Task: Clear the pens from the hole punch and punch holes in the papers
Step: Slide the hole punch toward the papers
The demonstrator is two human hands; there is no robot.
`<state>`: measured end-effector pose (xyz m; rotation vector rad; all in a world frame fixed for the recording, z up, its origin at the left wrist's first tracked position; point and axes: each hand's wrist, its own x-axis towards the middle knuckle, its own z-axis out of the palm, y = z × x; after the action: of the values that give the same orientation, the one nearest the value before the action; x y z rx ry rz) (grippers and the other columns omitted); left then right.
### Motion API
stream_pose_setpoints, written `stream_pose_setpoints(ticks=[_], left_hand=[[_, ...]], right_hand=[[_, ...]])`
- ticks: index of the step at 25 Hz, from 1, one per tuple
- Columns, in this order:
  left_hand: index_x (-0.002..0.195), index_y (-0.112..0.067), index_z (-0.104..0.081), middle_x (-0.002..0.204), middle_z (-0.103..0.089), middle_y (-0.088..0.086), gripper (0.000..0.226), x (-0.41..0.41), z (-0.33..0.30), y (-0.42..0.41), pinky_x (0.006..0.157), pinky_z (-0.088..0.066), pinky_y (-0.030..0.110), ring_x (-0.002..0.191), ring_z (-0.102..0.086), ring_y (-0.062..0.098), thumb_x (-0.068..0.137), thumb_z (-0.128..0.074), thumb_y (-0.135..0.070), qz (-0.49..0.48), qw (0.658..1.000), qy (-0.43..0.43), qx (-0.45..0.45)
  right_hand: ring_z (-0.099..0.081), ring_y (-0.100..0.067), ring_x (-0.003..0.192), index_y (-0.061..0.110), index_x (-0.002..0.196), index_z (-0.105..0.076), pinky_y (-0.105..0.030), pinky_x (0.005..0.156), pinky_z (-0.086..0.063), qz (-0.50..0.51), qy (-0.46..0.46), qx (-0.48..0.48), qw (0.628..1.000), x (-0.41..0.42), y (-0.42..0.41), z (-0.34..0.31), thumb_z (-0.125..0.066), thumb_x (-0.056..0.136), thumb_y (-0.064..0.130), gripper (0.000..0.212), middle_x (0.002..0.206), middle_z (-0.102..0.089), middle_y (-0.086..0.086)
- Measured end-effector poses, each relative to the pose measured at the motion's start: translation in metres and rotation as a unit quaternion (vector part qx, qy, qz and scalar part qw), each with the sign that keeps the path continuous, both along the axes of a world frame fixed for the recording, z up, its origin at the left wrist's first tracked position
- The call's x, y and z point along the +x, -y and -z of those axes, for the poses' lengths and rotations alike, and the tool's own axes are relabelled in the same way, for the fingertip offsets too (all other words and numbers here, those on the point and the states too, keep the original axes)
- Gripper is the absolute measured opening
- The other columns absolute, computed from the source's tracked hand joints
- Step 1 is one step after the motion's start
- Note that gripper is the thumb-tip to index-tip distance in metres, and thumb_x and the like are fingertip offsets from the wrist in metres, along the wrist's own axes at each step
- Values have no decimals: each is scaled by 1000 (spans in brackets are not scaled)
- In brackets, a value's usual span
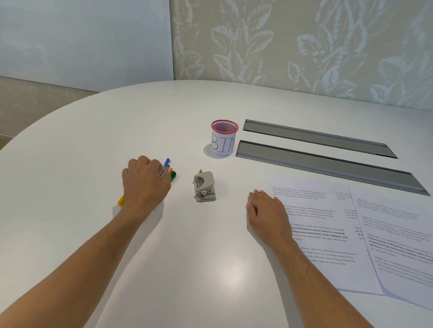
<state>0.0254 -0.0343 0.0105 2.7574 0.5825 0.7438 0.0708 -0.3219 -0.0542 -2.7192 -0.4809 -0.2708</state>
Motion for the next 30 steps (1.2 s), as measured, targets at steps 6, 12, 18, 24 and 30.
stream_pose_setpoints(ticks=[6, 12, 18, 24, 30], left_hand=[[94, -10, -71, 97, -62, 11, 21, 4, 3, 47, 82, -41, 42, 93, -55, 33, 87, -65, -28, 157, 986, 57, -15], [112, -11, -65, 115, -60, 13, 33, 9, 9, 87, 86, -44, 42, 104, -54, 32, 89, -62, -33, 204, 978, 21, -47], [140, -19, -42, 137, -47, 16, 60, 29, 25, 100, 99, -40, 51, 125, -44, 37, 91, -51, -52, 146, 979, -104, -101], [130, -10, -50, 124, -55, 22, 39, 35, 26, 108, 86, -44, 47, 111, -50, 42, 95, -52, -26, 118, 987, -73, -78], [114, -3, -53, 109, -58, 20, 31, 29, 17, 120, 75, -42, 43, 99, -55, 40, 83, -53, -1, 86, 988, -86, -91]], right_hand=[[-72, -23, 97, 8, 100, -76, -39, 89, -54, 45, 222, 99, 969, -13, -4, -11, -62, 83, 13, 23, 105, -75, -9], [-63, -17, 115, 14, 113, -73, -27, 102, -39, 124, 178, 184, 959, -26, 13, -31, -56, 92, 20, 28, 120, -71, -1], [-37, -14, 141, 18, 136, -56, -31, 118, -20, 194, 39, 121, 973, -49, 83, -34, -50, 98, 31, 41, 147, -50, 0], [-15, -18, 150, 18, 148, -37, -43, 121, -9, 197, -46, -29, 979, -59, 142, -30, -38, 100, 47, 56, 161, -26, -2], [-13, -17, 151, 19, 151, -31, -48, 122, -3, 170, -80, -44, 981, -68, 157, -11, -23, 99, 56, 63, 162, -24, -1]])
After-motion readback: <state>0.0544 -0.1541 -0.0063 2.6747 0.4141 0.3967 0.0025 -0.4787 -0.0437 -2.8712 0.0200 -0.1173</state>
